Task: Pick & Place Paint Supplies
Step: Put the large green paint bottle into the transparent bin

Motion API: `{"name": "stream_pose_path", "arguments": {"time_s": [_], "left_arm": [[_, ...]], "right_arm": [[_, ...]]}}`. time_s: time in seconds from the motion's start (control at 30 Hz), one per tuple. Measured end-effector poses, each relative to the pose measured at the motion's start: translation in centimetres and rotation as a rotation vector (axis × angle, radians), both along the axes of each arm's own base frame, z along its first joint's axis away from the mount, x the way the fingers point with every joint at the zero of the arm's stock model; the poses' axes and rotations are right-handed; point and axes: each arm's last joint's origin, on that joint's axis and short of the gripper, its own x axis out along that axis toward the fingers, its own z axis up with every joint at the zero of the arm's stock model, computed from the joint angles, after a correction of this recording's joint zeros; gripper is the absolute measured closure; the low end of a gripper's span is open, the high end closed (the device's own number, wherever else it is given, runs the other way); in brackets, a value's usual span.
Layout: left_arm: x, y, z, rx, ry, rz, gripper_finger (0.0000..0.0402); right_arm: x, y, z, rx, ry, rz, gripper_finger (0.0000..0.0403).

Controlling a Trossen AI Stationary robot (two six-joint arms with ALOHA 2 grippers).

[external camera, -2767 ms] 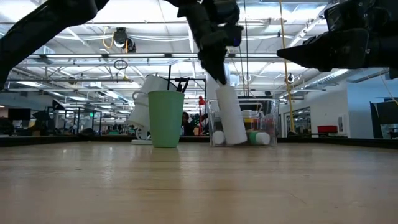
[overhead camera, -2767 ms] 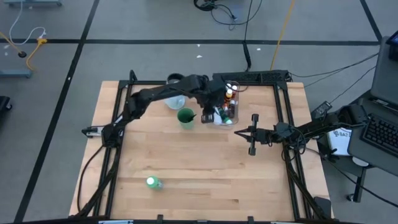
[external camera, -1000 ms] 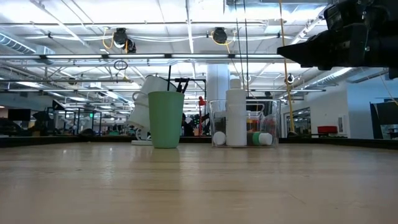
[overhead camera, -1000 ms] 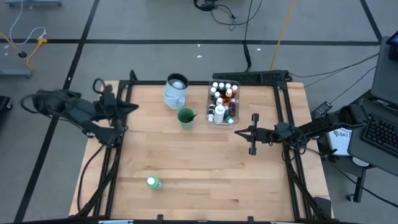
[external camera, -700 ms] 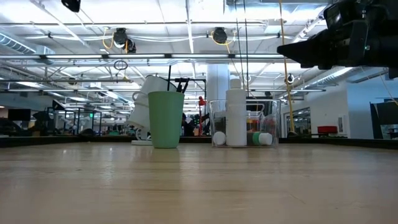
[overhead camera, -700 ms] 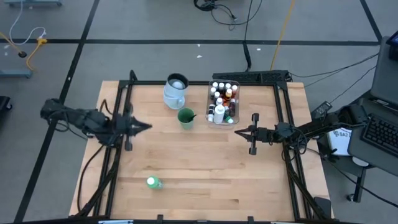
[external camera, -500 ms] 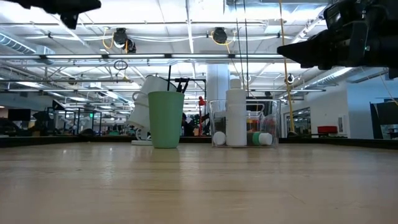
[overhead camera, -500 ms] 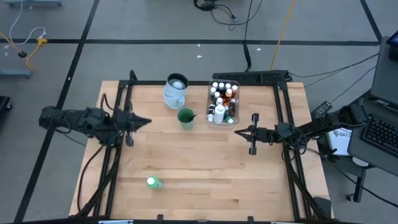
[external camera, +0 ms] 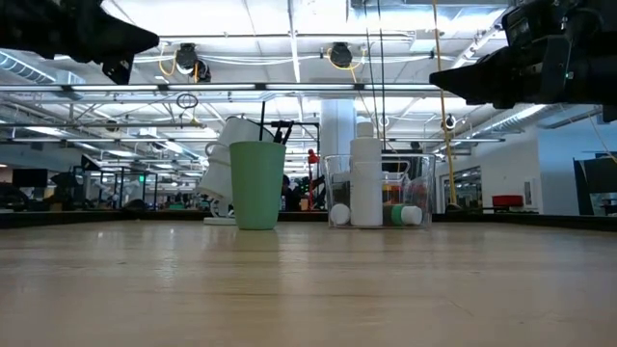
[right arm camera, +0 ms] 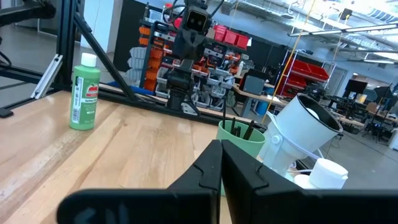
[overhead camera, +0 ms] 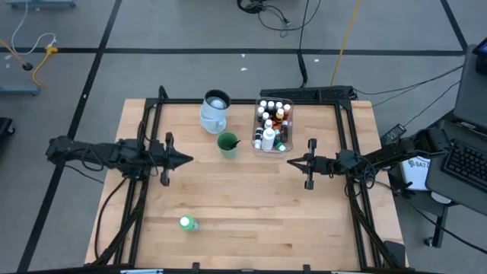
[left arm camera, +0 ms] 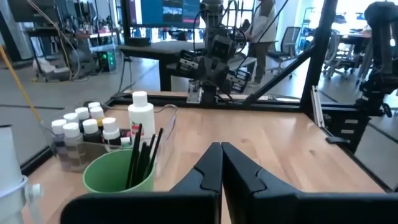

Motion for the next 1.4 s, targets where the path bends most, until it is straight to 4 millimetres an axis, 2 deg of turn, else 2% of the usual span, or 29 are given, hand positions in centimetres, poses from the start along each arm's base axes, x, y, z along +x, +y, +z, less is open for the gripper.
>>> {"name": "stream_pose_path", "arguments": {"time_s": [0.23, 0.43, 0.67, 1.0, 1.23, 1.4], "left_arm": [[-0.23, 0.03, 1.02, -0.007, -0.041, 0.0, 0.0394], [-0.23, 0.03, 0.81, -0.018, -0.019, 0.001, 0.04], [-0.22, 0.03, 0.79, 0.018, -0.017, 0.0, 0.0386], [-0.23, 0.03, 0.27, -0.025, 0.036, 0.002, 0.04], [-0.23, 0.01, 0.22, 0.027, 0.042, -0.01, 0.0391], [-0.22, 0.01, 0.16, 0.028, 0.048, -0.009, 0.0399]], "right_arm": [[0.0, 0.0, 0.0, -0.004, 0.0, 0.0, 0.0401], [0.01, 0.0, -0.07, 0.002, 0.008, 0.0, 0.0401], [0.01, 0.0, -0.07, -0.004, 0.008, 0.0, 0.0401], [0.01, 0.0, -0.07, 0.017, 0.006, 0.002, 0.0401], [0.01, 0.0, -0.07, -0.002, 0.007, -0.001, 0.0401], [0.0, 0.0, -0.06, -0.004, 0.007, -0.001, 0.0401]]}}
